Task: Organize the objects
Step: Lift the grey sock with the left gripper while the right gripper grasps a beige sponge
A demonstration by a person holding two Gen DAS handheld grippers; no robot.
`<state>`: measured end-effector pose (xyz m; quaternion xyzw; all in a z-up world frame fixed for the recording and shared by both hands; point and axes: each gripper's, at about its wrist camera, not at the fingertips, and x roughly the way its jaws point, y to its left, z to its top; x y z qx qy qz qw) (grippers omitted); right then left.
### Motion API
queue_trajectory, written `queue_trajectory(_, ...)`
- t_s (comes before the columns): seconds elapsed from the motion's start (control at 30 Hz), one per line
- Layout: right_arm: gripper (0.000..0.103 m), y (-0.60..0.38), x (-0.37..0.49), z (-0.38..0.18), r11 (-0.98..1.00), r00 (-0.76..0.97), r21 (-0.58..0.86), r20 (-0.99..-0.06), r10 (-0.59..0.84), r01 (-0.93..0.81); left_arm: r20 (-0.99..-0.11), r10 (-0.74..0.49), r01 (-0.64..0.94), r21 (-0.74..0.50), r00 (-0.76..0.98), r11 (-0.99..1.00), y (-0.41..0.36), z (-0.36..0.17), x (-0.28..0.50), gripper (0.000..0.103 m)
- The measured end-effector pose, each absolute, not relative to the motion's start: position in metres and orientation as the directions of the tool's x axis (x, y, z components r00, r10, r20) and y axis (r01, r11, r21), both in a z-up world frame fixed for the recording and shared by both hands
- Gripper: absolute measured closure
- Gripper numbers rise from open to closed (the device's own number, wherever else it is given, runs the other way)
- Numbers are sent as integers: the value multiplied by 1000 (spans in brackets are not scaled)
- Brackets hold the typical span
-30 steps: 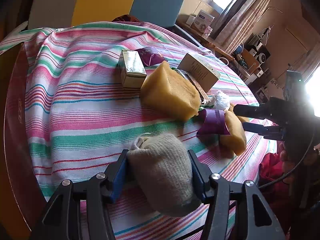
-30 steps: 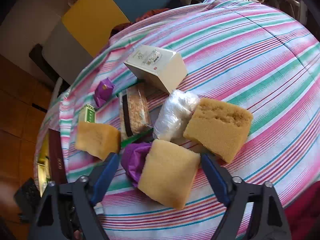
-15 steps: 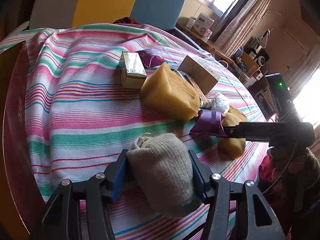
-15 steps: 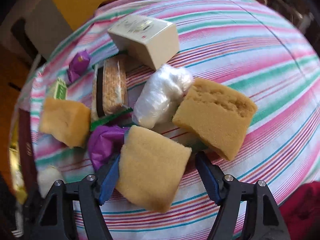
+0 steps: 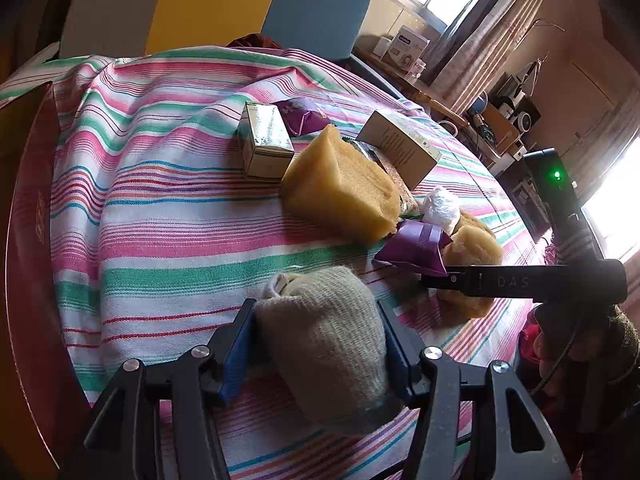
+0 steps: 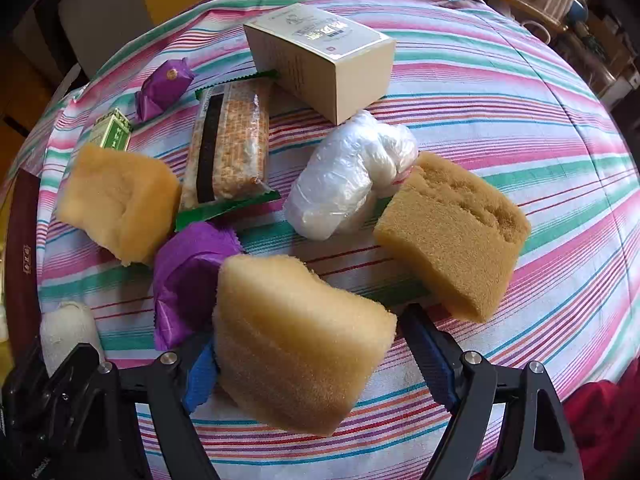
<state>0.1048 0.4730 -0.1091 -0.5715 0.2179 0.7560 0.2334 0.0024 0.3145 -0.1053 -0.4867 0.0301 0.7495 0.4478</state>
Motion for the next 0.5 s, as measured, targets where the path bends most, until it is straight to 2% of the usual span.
queue_trajectory(0.17,19,475,106,-107,-797,-242,59,-964,111,-601,-765,630,-705,-373,-134,-603,317,-103,4,46)
queue_trajectory(0.4,30,479,107,-103,-804,-243,29,-959,146,-594,-769,621,-720,-346,-149,-601,317,-96,10,48)
queue_trajectory(0.5,32,479,107,-102,-809,-241,18,-958,153,-587,-772,616,-734,-326,-157,-596,315,-89,16,48)
